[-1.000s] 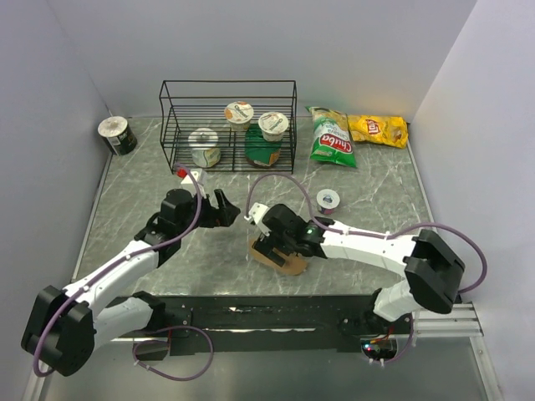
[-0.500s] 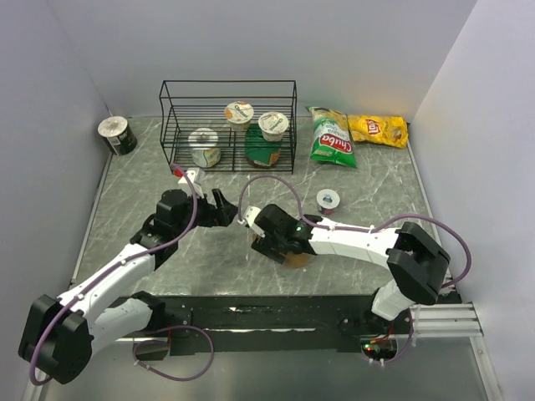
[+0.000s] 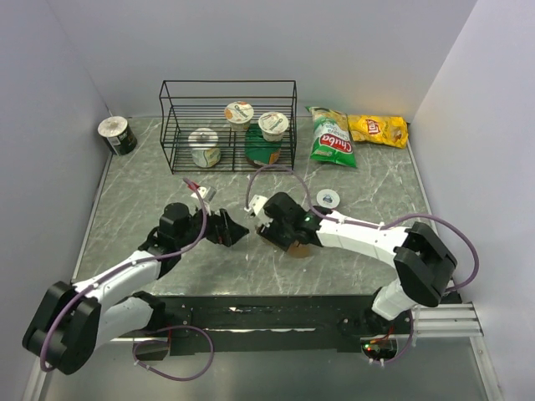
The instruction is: Fold the paper box
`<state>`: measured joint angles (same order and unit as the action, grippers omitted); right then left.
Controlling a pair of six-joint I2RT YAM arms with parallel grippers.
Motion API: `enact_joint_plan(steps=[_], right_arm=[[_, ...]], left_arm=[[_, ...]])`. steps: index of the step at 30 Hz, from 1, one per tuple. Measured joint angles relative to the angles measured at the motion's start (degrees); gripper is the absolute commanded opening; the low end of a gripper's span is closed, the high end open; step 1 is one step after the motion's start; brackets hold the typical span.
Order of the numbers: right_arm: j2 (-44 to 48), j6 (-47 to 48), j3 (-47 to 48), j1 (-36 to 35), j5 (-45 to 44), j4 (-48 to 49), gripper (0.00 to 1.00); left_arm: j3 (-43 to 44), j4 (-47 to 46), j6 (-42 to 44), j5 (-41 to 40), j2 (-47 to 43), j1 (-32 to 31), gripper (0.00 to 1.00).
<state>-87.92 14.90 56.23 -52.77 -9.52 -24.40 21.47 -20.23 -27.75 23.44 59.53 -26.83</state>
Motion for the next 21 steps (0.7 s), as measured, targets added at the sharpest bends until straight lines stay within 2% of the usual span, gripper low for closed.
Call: enact_joint_plan(steps=[6, 11, 20, 21], right_arm=[[2.27, 0.26, 0.0, 4.96, 7.87, 0.37, 0.56], [2.91, 1.16, 1.18, 9.92, 15.93, -0.79, 0.56], [1.97, 1.49, 6.67, 19.54, 28.65, -2.64, 0.56], [1.55, 1.49, 7.21, 19.93, 29.38, -2.73, 0.61]], left_arm=[[-1.09, -7.52, 1.11, 5.81, 3.96, 0.0, 0.99], [0.13, -13.11, 1.09, 9.09, 11.69, 0.0, 0.99], [10.32, -19.34, 0.5, 11.72, 26.82, 0.0, 0.95], [11.67, -19.91, 0.24, 12.37, 28.39, 0.02, 0.95]])
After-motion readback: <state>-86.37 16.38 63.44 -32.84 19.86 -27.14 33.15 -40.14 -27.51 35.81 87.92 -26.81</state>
